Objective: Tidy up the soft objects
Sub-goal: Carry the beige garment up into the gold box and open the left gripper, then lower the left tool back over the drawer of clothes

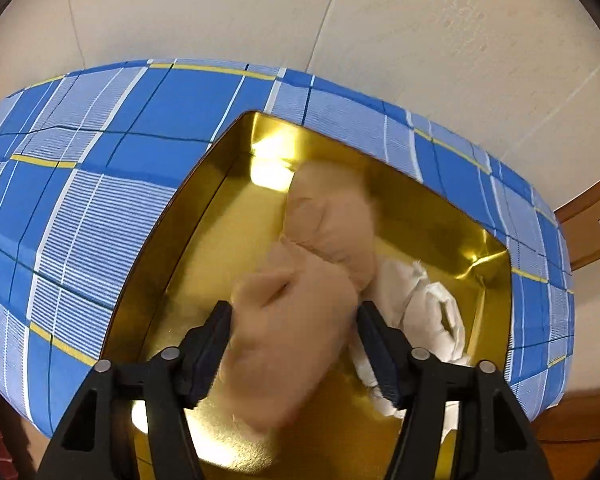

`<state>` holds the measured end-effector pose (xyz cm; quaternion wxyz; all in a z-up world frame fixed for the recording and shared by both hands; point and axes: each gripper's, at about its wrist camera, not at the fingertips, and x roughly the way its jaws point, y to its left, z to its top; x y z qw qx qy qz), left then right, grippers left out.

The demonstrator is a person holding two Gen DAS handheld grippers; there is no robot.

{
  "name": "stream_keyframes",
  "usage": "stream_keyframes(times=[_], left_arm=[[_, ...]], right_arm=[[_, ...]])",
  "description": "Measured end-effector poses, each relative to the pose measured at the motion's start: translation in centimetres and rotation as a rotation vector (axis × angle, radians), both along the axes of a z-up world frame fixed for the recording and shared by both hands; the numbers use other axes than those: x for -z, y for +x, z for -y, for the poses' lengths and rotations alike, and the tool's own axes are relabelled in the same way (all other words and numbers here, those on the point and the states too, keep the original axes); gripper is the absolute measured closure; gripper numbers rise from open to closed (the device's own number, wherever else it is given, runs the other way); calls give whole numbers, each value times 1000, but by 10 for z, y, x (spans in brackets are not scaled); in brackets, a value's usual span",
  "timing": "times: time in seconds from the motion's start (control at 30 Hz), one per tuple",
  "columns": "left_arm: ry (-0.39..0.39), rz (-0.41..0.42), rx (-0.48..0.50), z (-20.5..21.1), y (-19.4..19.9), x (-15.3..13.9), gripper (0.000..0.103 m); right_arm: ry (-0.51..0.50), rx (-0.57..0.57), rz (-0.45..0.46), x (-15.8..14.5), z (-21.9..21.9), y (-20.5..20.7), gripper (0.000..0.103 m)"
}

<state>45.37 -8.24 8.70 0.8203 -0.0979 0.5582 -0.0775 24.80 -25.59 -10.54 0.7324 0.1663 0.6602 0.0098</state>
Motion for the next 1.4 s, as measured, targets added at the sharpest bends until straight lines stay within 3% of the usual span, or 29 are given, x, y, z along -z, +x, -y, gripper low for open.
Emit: stream_keyframes(times=[0.33,0.6,0.97,1.17,1.4], left_arm=[[20,127,57,-3,-27,-26,31],[49,196,186,-5,-88,-35,31],[-33,263,336,-11,-196,-42,31],[29,207,412,-13,-249,8,31],[146,9,379,-30,-270,117,31]], right_arm=[[-14,1,13,-2,0,0,27],[-35,-6,17,-2,-3,1,27],[-73,-21,5,2,-4,1,27],[-105,-51,-25,10,-10,2,27],[-129,-92,-77,26,-19,4,25]])
